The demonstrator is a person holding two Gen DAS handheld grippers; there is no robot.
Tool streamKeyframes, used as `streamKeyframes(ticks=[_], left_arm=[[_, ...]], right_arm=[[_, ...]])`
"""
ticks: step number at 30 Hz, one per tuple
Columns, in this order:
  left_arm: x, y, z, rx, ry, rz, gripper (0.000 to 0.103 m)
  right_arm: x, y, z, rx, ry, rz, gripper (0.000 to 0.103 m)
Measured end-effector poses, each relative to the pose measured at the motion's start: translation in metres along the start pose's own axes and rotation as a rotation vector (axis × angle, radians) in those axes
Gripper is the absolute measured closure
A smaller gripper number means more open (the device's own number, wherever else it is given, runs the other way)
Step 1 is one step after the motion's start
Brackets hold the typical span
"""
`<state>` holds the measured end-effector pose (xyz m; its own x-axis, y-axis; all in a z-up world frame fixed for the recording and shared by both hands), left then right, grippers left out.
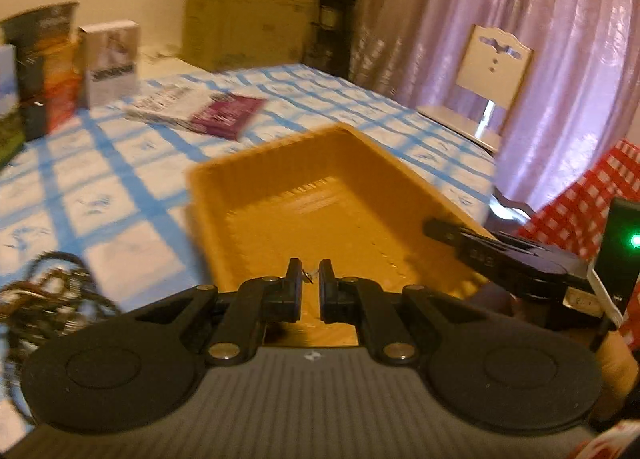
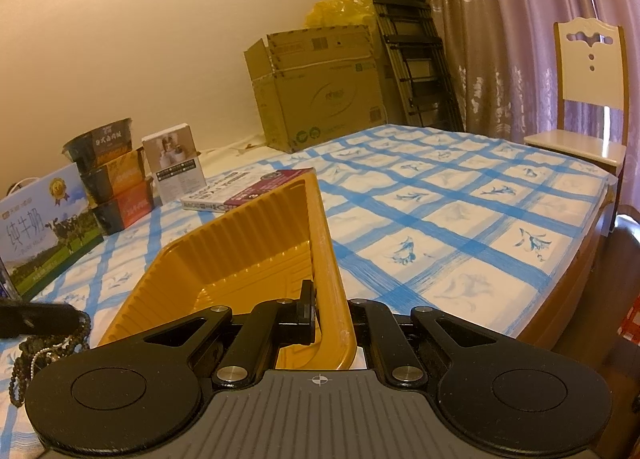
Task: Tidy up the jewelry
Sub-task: 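Move the left tool back over the jewelry pile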
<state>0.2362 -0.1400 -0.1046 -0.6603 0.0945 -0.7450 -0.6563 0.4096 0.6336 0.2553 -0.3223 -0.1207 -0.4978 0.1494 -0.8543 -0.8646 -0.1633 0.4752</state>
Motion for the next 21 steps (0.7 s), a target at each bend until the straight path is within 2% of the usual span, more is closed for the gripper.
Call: streamKeyframes(ticks=[2,8,10,16,21], left_arm=[[0.003,-0.012,-0.007,0.024,0.0,0.028,0.096],[0.009,-0.04,-0.011,0.021,-0.014,0.088,0.094],[0.008,-0.04,-0.01,0.021,-0.007,0.086,0.086],[0.002,-0.024,-0.006,0.022,0.005,0.051,0.084],[-0.002,0.006,0.02,-0.036,0.05,-0.004,0.079]], right_arm=[[0.0,0.0,0.001,0.001,-0.001,0.001,0.098],[0.001,0.0,0.0,0.0,-0.007,0.001,0.098],[0.001,0.0,0.0,0.0,-0.007,0.002,0.098],[0.001,-0.001,0.0,-0.002,-0.013,0.005,0.098],[0.001,-0.004,-0.002,-0.005,-0.056,0.024,0.098]])
Point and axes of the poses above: each gripper's, at about its wrist camera, not at the fingertips, and y roughly against the way its jaws point, z to its left, x to its underside, the point moved 7 cm from there along -y, roughly the way its jaws point, and after that the axes turned 3 degrees about z, right-handed, at the moved point
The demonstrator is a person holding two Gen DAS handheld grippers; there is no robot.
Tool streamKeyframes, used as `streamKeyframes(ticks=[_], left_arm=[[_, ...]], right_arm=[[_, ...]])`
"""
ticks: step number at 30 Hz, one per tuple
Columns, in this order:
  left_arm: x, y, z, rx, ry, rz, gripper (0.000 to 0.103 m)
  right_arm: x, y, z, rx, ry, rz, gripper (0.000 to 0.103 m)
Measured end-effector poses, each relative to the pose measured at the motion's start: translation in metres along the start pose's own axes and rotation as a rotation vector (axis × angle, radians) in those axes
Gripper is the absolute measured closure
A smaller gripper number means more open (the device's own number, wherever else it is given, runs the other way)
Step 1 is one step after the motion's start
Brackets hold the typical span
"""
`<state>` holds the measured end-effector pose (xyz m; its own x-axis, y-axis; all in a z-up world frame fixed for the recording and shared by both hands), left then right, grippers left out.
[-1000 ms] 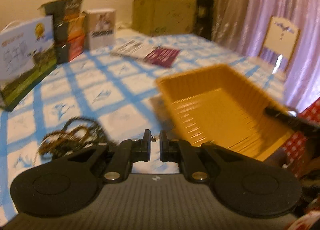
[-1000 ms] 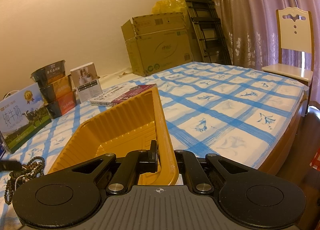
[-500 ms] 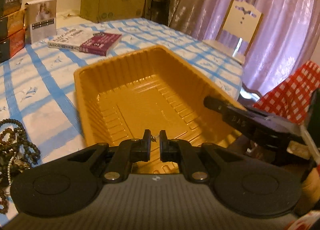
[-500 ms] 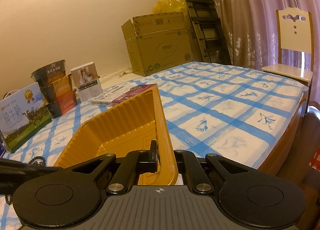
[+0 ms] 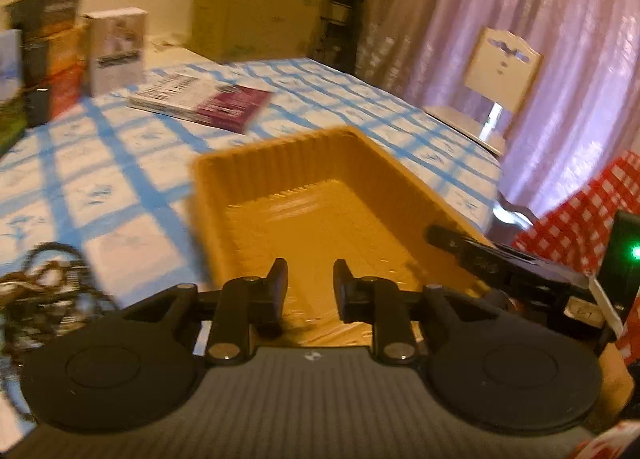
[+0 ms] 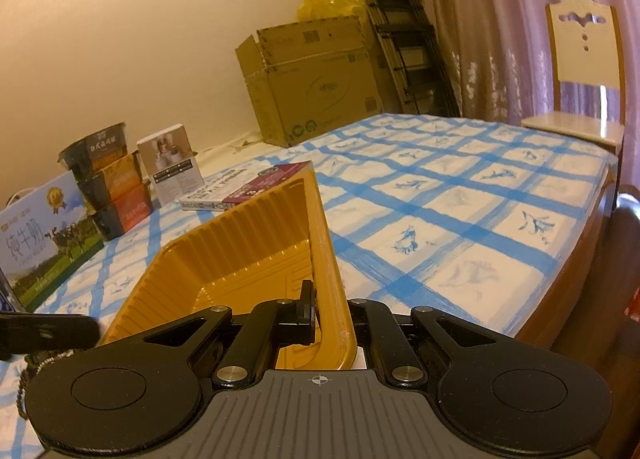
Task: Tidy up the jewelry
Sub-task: 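Move the left tool back over the jewelry pile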
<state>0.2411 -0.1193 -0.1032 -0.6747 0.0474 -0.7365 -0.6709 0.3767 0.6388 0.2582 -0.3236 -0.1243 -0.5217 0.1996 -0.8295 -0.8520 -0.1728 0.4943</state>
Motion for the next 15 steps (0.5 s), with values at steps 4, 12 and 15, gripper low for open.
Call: streamKeyframes(ticks=[4,12,15], left_arm=[[0.008,0.028,0.04,-0.107,0.049,-0.02,0.076],[0.057,0.07,0.124,-0.346,0.147,0.045,0.075],[0.071,0.079,0.146,-0.401,0.166,0.06,0.075]], right_arm=[[-0.002,-0.001,-0.002,-0.003,-0.027,0.007,0.098],[-0.003,-0.001,-0.002,-0.002,-0.026,0.008,0.098],[-0.004,0.0,-0.001,0.001,-0.022,0.009,0.098]])
Point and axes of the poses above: each gripper's, at about its wrist camera, not at the fingertips, and y roughly against the way its jaws point, z to its left, x to its underside, the point moved 7 cm from there along -y, roughly the way its jaws point, and after that the axes turned 3 degrees about z, right-handed, at the moved point
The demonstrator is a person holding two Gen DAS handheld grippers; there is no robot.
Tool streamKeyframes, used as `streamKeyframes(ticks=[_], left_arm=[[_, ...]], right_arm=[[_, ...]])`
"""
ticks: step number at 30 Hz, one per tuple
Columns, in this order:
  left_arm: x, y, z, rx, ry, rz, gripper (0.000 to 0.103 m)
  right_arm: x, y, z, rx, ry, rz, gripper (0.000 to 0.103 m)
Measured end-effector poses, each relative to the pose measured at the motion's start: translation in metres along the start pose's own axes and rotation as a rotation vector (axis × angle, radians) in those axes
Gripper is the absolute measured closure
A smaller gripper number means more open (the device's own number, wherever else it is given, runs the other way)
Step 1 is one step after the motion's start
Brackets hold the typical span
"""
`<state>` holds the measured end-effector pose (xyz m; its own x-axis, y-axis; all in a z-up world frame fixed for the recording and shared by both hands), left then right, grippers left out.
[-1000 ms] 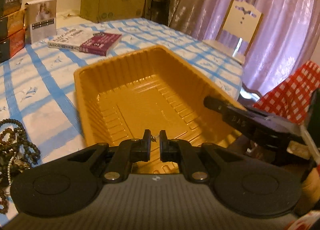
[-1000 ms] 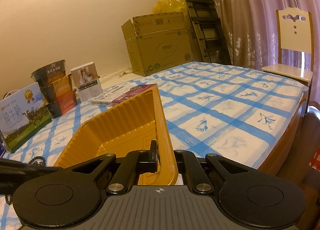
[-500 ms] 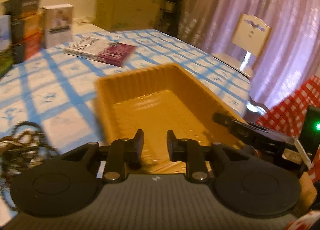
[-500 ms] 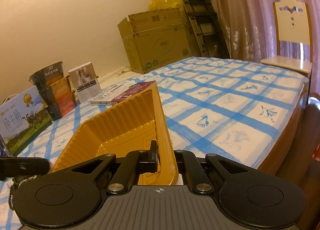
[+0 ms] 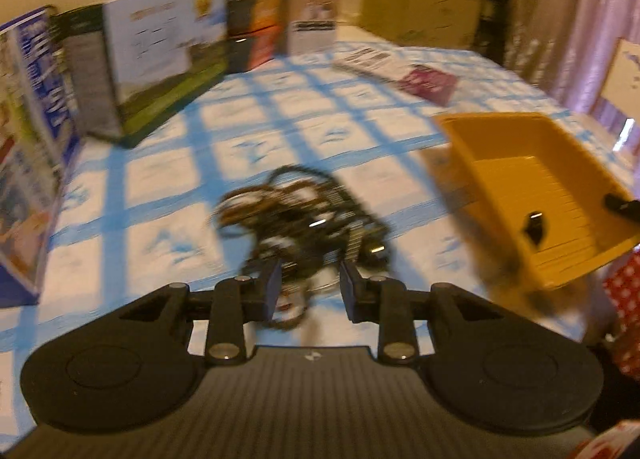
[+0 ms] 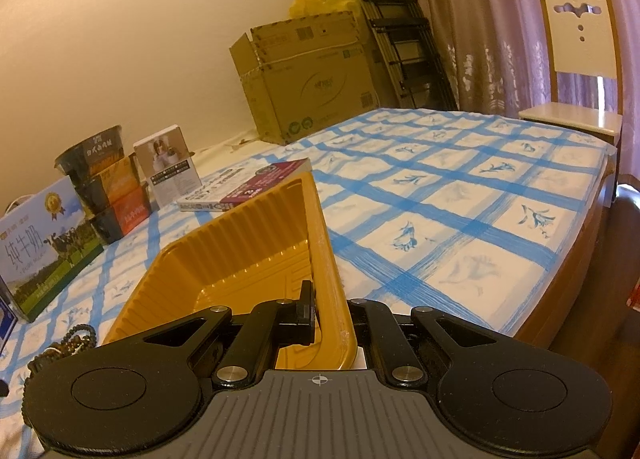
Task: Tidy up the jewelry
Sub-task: 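Move the left tool back over the jewelry pile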
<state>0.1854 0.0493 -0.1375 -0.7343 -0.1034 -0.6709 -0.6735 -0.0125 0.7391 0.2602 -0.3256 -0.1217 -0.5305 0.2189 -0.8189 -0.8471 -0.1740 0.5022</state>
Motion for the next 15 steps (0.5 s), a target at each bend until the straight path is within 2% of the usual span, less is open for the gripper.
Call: streamKeyframes(ticks=[7,15], left_arm=[[0.012,-0.017,0.029,-0.065,0.037,0.034,0.075],[0.016,-0.03,0.037,-0.068,0.05,0.053,0.075]], right_arm=[[0.0,-0.001,0.001,0.003,0.01,0.003,0.098],[0.0,-0.001,0.001,0.003,0.012,0.003,0.098]])
Point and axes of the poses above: each gripper's, at about its wrist camera, not at the fingertips, and y roughly against the way its jaws point, z to its left, x to its underside, the point moved 7 cm from there along -y, roughly the way its jaws point, and after that the axes turned 3 degrees about z, right-handed, at the moved point
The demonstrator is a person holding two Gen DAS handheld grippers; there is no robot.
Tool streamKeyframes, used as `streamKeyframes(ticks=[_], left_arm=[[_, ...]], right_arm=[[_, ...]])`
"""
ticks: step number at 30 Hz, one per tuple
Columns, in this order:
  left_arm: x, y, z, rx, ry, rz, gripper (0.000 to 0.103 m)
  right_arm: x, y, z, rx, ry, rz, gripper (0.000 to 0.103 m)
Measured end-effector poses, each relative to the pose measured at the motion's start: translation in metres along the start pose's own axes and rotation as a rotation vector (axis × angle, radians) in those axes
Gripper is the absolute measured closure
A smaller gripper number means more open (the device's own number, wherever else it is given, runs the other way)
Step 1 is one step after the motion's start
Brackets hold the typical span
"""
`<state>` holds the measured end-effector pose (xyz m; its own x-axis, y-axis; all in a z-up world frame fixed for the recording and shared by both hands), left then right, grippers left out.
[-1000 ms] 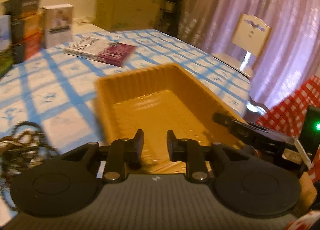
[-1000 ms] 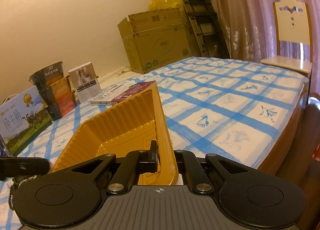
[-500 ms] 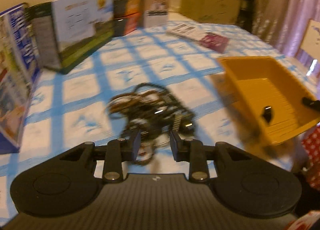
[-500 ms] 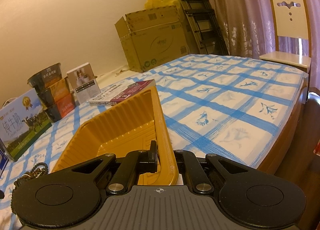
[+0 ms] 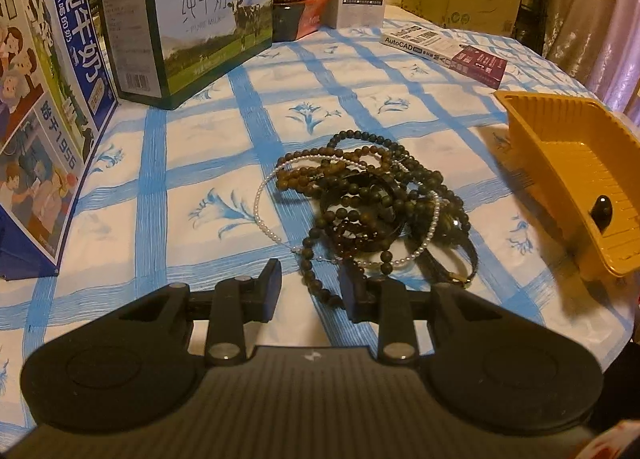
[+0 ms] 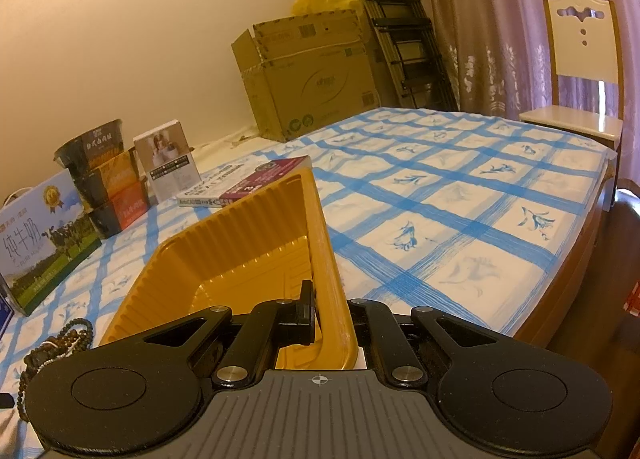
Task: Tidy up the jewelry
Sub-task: 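Move the left tool back over the jewelry pile, then grasp a dark beaded bracelet with the left tool and carry it to the tray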
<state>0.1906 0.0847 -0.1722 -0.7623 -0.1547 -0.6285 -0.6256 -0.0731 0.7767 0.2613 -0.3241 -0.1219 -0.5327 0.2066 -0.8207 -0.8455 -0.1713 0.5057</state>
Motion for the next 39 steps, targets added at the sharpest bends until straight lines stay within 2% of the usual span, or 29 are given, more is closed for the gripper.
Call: streamKeyframes(ticks=[10,12,15,16,26,32,36,39], left_arm=[[-0.003,-0.025,0.002,-0.004,0.005,0.028,0.076],[-0.002,-0.028,0.003,-0.005,0.008,0.033,0.08],[-0.002,-0.029,0.004,0.001,0.001,0.024,0.094],[-0.002,-0.029,0.005,0.007,0.005,0.024,0.096],[-0.014,-0.003,0.008,0.033,0.027,-0.029,0.097],[-0.032,0.025,-0.009,0.079,0.005,-0.088,0.097],[-0.048,0.044,-0.032,0.138,-0.02,-0.138,0.097],[-0.058,0.055,-0.056,0.213,-0.038,-0.161,0.097]], right_arm=[[-0.001,-0.001,0.001,-0.003,0.008,-0.003,0.098],[-0.003,-0.002,0.003,-0.005,0.015,-0.006,0.098],[-0.004,-0.003,0.004,-0.009,0.02,-0.009,0.098],[-0.004,-0.004,0.006,-0.01,0.022,-0.009,0.098],[-0.011,-0.014,0.031,-0.052,0.091,-0.027,0.097],[-0.014,-0.018,0.046,-0.057,0.12,-0.031,0.097],[-0.014,-0.02,0.055,-0.064,0.14,-0.031,0.096],[-0.013,-0.021,0.06,-0.073,0.143,-0.025,0.096]])
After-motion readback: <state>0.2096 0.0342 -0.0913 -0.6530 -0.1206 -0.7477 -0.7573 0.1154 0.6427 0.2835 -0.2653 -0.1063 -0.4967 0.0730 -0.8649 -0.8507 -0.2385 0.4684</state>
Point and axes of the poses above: each gripper's, at about its wrist camera, not at the fingertips, and y roughly against the way its jaws point, z to its left, x to its underside, the point moved 7 cm from there along -y, roughly the way its jaws point, and after that the axes turned 3 degrees about z, right-handed, at the moved point
